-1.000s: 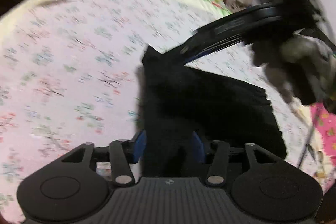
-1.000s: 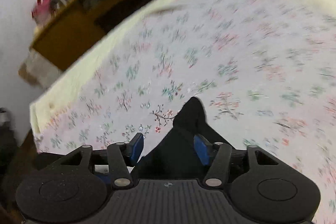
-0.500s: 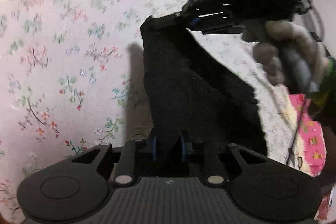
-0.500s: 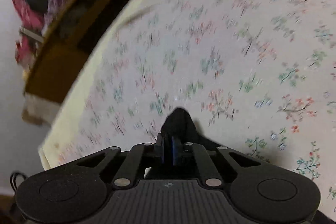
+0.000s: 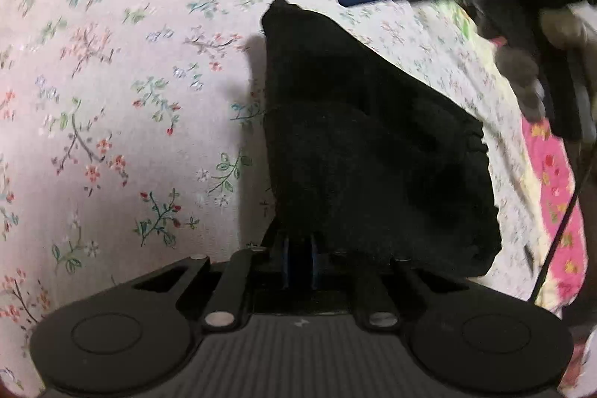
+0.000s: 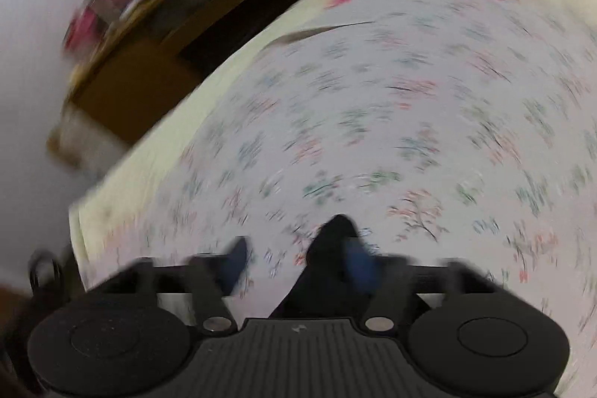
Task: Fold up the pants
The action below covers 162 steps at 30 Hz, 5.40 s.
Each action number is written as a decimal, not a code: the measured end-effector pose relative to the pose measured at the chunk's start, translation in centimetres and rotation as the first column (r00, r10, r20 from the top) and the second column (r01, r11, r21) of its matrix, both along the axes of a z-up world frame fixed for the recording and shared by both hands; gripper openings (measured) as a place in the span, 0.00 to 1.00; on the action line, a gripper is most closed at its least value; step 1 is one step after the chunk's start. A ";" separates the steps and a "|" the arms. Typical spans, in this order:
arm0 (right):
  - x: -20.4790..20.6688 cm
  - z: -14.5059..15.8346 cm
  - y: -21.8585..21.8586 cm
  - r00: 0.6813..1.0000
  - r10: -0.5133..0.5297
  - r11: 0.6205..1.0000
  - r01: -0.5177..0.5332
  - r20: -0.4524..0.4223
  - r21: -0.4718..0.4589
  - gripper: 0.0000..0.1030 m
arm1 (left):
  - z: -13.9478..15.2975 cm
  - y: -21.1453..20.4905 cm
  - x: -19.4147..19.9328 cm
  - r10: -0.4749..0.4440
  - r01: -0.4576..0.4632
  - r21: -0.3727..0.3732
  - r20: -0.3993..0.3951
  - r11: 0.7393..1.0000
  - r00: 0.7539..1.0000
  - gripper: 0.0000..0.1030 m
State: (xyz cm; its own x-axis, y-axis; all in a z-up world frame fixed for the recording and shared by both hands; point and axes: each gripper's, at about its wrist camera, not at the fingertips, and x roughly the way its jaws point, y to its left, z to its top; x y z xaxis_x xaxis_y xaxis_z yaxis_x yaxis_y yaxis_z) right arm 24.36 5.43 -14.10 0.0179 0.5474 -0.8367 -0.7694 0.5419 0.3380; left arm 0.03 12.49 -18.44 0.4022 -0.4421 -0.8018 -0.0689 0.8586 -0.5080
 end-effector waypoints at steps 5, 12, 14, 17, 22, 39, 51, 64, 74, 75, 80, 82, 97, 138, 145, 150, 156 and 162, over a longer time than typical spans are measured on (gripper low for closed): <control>0.2 -5.3 3.1 0.996 0.011 0.977 -0.030 -0.089 -0.209 0.00 | -1.4 -1.1 0.1 -0.014 0.015 0.035 -0.005 0.999 1.000 0.33; 3.6 -6.0 -1.6 0.906 -0.332 0.943 0.320 -0.262 -0.091 0.00 | 0.1 -0.1 -0.6 -0.004 0.006 -0.037 0.049 0.999 0.999 0.23; 3.8 -4.7 -2.9 0.883 -0.398 0.916 0.397 -0.251 -0.057 0.00 | 3.1 0.2 -0.7 -0.018 0.023 -0.039 0.110 0.999 0.994 0.14; 4.0 -2.8 -4.5 0.863 -0.459 0.883 0.470 -0.211 0.000 0.00 | 4.4 0.6 -1.9 -0.054 0.057 -0.020 0.147 0.998 0.988 0.11; 3.7 -4.6 -3.4 0.875 -0.443 0.895 0.445 -0.194 -0.035 0.00 | -3.1 0.8 -2.1 -0.016 0.012 -0.039 -0.080 0.999 0.997 0.10; 5.4 -8.0 -1.4 0.918 -0.367 0.930 0.357 -0.152 -0.091 0.00 | -3.0 -0.7 2.8 -0.063 0.062 0.006 0.076 0.998 0.995 0.18; 3.2 0.5 -5.7 0.890 -0.419 0.907 0.418 0.182 0.047 0.18 | 3.5 -0.3 -1.3 -0.115 0.096 0.180 0.094 0.979 0.989 0.16; -5.8 -5.4 -16.3 0.832 -0.551 0.833 0.553 0.053 -0.027 0.06 | -1.9 0.5 12.6 -0.178 0.125 0.233 0.221 0.964 0.959 0.17; -5.6 -3.3 -19.7 0.726 -0.684 0.729 0.680 0.070 0.077 0.04 | 3.0 -0.4 11.3 -0.066 -0.030 0.288 0.317 0.957 0.946 0.15; -5.3 -3.9 -19.7 0.729 -0.681 0.733 0.678 0.076 0.060 0.04 | 3.4 -1.7 11.1 -0.114 0.010 0.298 0.335 0.955 0.935 0.16; -4.4 -7.9 -21.1 0.694 -0.715 0.698 0.716 0.091 0.022 0.00 | -0.1 -5.7 12.1 -0.244 0.142 0.347 0.269 0.927 0.932 0.19; -4.6 -8.8 -21.9 0.698 -0.711 0.703 0.710 0.084 0.048 0.00 | -1.7 -5.6 12.7 -0.240 0.147 0.345 0.244 0.927 0.940 0.20; -13.2 -4.7 -21.3 0.819 -0.569 0.820 0.572 0.072 -0.013 0.01 | 1.1 -8.1 4.0 -0.190 0.119 0.474 0.106 0.873 0.976 0.22; -24.7 9.7 -15.9 0.547 -0.816 0.570 0.814 0.185 0.107 0.29 | 15.9 -6.1 -5.4 -0.304 0.112 0.461 0.367 0.880 0.879 0.95; -25.9 9.0 -15.3 0.540 -0.818 0.560 0.826 0.197 0.063 0.33 | 14.5 -6.8 -6.3 -0.301 0.136 0.472 0.295 0.871 0.907 1.00; -26.5 8.8 -14.9 0.550 -0.810 0.568 0.822 0.201 0.038 0.33 | 14.5 -6.7 -6.9 -0.296 0.132 0.478 0.288 0.869 0.911 1.00; -27.2 8.5 -14.8 0.552 -0.812 0.566 0.824 0.188 0.024 0.34 | 14.7 -6.6 -7.8 -0.291 0.130 0.472 0.284 0.872 0.914 1.00; -27.7 8.5 -14.9 0.547 -0.817 0.559 0.829 0.185 0.022 0.34 | 14.8 -6.6 -8.3 -0.294 0.133 0.476 0.282 0.869 0.913 1.00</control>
